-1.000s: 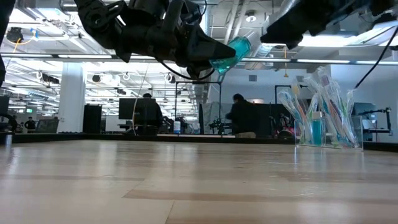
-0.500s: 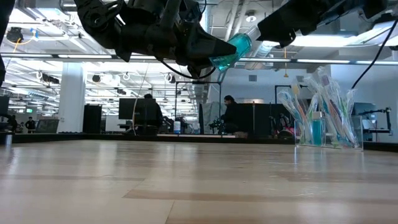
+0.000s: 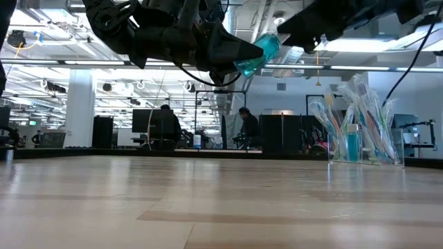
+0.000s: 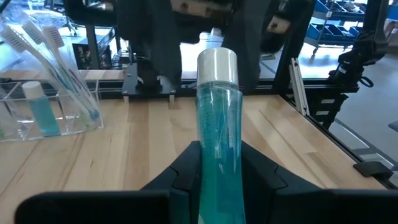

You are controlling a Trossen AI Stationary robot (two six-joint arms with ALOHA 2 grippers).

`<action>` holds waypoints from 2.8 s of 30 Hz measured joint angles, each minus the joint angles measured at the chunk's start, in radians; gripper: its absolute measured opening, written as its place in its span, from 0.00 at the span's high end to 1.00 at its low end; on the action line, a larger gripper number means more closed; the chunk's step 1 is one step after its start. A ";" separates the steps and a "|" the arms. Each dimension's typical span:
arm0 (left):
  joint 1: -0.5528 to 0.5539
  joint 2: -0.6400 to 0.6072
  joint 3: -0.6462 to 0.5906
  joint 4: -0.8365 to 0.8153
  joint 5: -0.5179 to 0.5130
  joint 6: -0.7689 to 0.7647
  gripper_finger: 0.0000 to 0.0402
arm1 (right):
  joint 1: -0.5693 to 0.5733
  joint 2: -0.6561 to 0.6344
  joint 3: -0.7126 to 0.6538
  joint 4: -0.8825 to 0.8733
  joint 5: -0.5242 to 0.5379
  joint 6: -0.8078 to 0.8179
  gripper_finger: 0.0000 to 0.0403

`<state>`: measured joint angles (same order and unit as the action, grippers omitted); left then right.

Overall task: Pick & Place toothbrushing station
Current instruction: Put the blue mouthwash into the transparent organizer

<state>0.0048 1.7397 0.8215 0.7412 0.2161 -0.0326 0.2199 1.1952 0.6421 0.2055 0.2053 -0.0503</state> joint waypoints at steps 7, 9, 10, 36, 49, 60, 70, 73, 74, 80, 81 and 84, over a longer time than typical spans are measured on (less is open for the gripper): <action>0.000 0.000 0.000 0.000 0.002 -0.001 0.84 | 0.000 0.024 0.030 -0.015 0.000 -0.013 0.56; 0.000 0.000 0.000 0.000 0.002 -0.001 0.84 | 0.000 0.024 0.031 -0.022 0.000 -0.015 0.59; 0.000 0.000 0.000 0.000 0.002 -0.002 0.84 | 0.000 0.024 0.031 -0.022 0.000 -0.024 0.62; 0.000 0.000 0.001 0.009 -0.004 -0.002 0.75 | 0.000 0.005 0.034 -0.055 -0.003 -0.035 0.78; 0.000 -0.001 0.001 0.011 -0.092 0.010 0.64 | 0.000 -0.032 0.172 -0.354 0.001 0.028 0.78; 0.001 -0.001 0.000 0.008 -0.102 0.009 0.63 | -0.062 -0.032 0.294 -0.641 0.004 0.121 0.78; 0.001 -0.001 0.000 -0.005 -0.100 0.002 0.63 | -0.185 -0.127 0.320 -0.845 0.043 0.191 0.78; 0.001 -0.001 0.000 -0.005 -0.100 0.002 0.64 | -0.229 -0.162 0.320 -0.900 0.057 0.210 0.78; 0.001 -0.001 0.000 -0.005 -0.100 0.002 0.64 | -0.246 -0.173 0.320 -0.919 0.057 0.217 0.78; 0.002 -0.001 0.000 -0.002 -0.099 0.002 0.64 | -0.355 -0.184 0.320 -0.996 0.058 0.227 0.78; 0.002 -0.001 0.000 -0.001 -0.099 0.002 0.64 | -0.372 -0.179 0.320 -1.001 0.058 0.227 0.78; 0.002 -0.001 0.000 -0.001 -0.099 0.002 0.64 | -0.419 -0.165 0.320 -1.020 0.056 0.210 0.78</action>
<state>0.0071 1.7386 0.8211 0.7401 0.1169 -0.0307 -0.1988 1.0302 0.9619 -0.8148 0.2615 0.1595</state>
